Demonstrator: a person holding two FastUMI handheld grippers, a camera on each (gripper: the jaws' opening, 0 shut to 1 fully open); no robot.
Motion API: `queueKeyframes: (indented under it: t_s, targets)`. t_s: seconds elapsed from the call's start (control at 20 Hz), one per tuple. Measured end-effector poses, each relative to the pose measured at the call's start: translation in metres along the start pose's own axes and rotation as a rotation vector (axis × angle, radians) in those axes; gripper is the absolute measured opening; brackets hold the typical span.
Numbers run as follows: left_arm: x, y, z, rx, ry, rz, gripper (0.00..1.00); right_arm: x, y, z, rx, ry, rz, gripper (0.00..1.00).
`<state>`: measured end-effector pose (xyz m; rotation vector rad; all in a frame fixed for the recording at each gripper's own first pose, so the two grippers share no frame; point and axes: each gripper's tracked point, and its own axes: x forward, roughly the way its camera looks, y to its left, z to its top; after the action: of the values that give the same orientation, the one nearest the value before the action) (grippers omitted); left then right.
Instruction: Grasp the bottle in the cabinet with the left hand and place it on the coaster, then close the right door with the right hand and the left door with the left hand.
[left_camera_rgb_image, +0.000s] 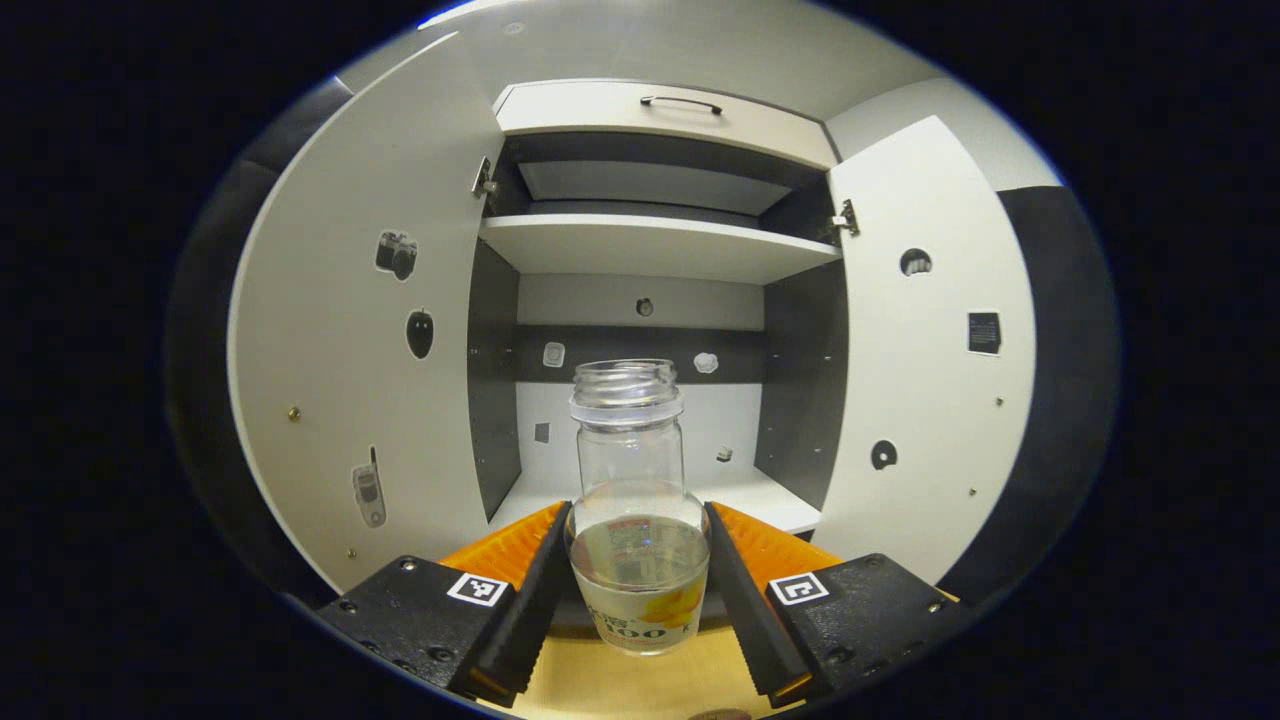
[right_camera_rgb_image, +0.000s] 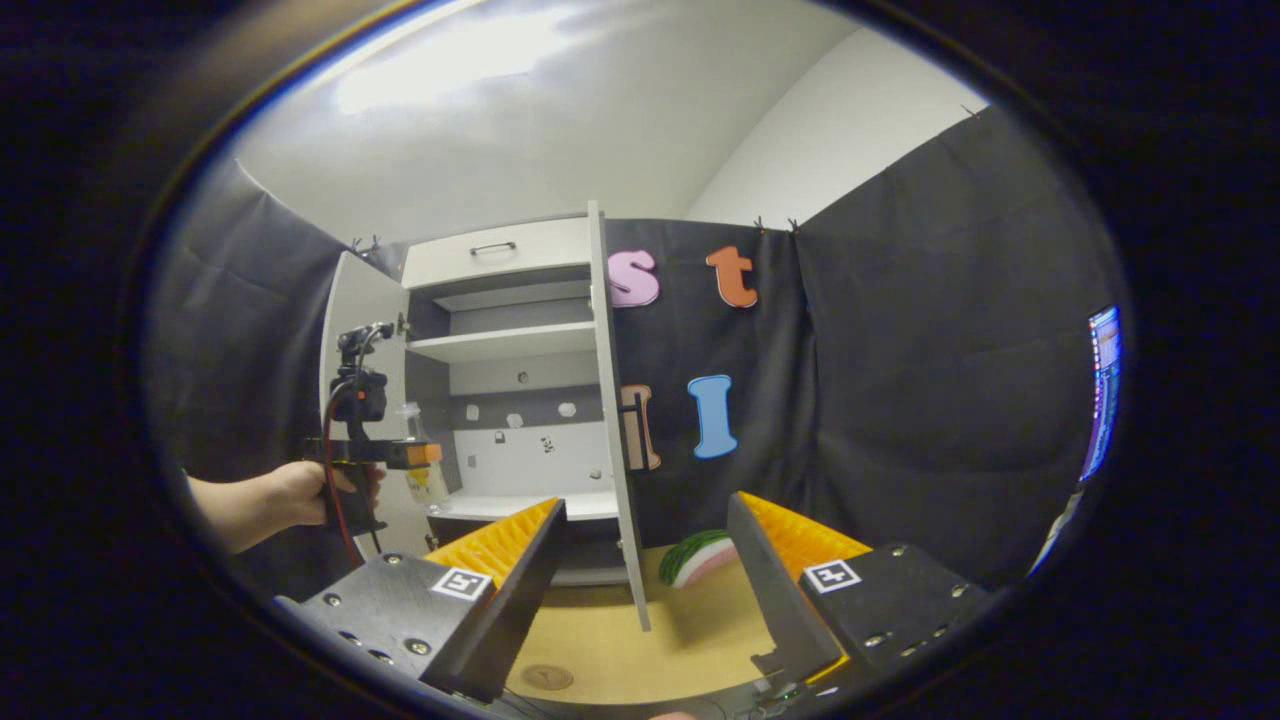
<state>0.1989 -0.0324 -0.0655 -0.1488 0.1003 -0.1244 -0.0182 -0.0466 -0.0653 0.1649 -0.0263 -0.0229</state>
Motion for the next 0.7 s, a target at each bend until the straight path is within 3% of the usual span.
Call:
queueKeyframes:
  t_s: [0.05,0.15,0.2,0.35,0.55,0.6,0.7]
  targets:
    - [-0.009,-0.008,-0.004,0.014,-0.005,-0.017,0.81,-0.001,0.002,0.001,0.0,-0.001,0.013,0.93]
    - [-0.027,-0.028,-0.023,0.042,0.001,-0.074,0.79,0.0,0.009,0.002,0.017,0.002,0.04,0.93]
    - [-0.034,-0.038,-0.035,0.049,0.009,-0.107,0.8,0.002,0.01,0.002,0.013,0.003,0.043,0.98]
    - [-0.049,-0.066,-0.078,0.055,0.037,-0.178,0.8,0.007,0.01,0.008,0.01,-0.003,0.028,0.98]
    - [-0.044,-0.087,-0.121,0.007,0.052,-0.221,0.81,0.016,0.019,0.009,-0.016,-0.003,0.042,0.98]
    - [-0.041,-0.089,-0.13,-0.011,0.037,-0.223,0.81,0.022,0.02,0.008,-0.017,-0.002,0.035,0.93]
    - [-0.036,-0.101,-0.148,-0.033,0.029,-0.257,0.81,0.031,0.013,0.004,-0.031,0.005,-0.001,0.97]
